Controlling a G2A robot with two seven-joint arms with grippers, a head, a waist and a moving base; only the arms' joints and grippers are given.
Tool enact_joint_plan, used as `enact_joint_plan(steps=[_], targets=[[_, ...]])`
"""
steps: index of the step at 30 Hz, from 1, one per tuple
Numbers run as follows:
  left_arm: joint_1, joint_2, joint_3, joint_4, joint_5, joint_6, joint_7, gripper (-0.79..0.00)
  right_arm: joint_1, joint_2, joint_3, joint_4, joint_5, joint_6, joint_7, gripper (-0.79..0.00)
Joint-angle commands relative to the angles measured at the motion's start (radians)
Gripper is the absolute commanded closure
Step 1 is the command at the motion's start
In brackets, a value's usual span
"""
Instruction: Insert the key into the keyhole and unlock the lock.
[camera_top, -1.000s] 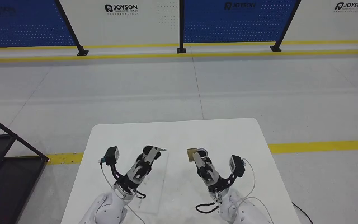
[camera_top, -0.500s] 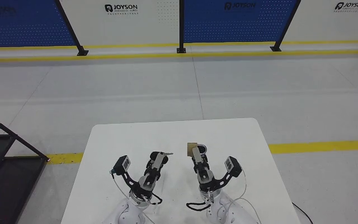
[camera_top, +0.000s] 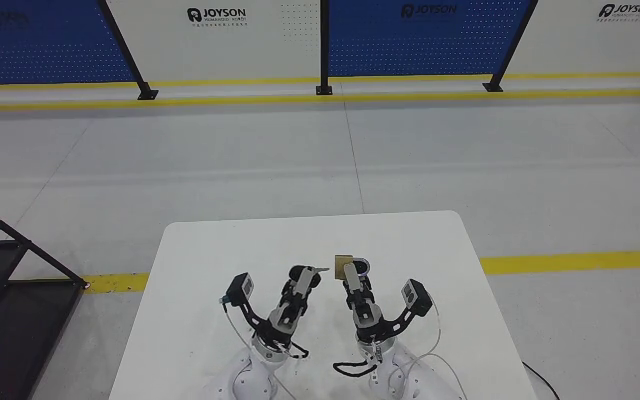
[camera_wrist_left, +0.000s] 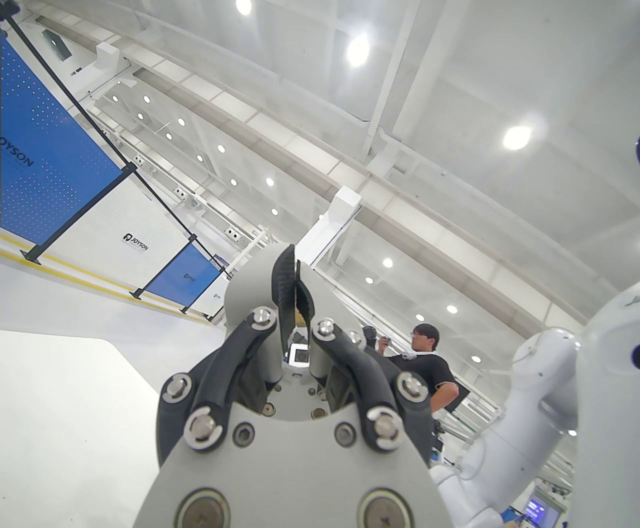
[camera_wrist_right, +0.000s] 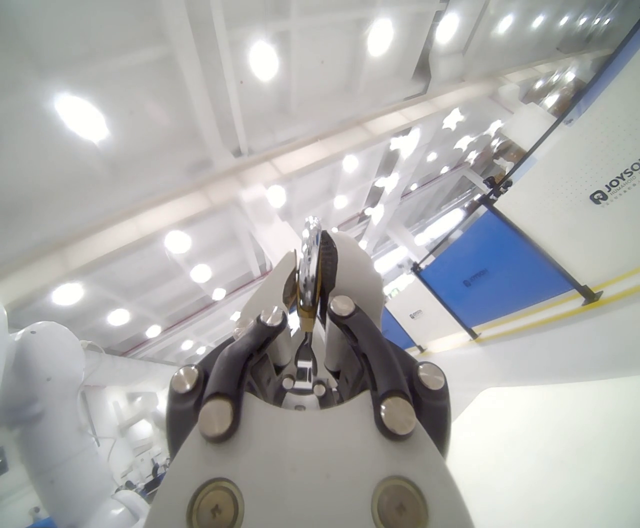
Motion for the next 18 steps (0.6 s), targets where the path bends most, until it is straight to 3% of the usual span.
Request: enact_joint_plan(steps=[1, 18], targets=[[0.000, -0.002, 0.001, -0.001, 0.000, -0.001, -0.002, 0.000, 0.000, 0.000, 0.000, 0.000, 0.000, 0.000, 0.000, 0.000], [-0.014, -0.019, 0.009, 0.014, -0.013, -0.002, -0.026, 0.000, 0.000, 0.000, 0.000, 0.000, 0.000, 0.000, 0.000, 0.000]])
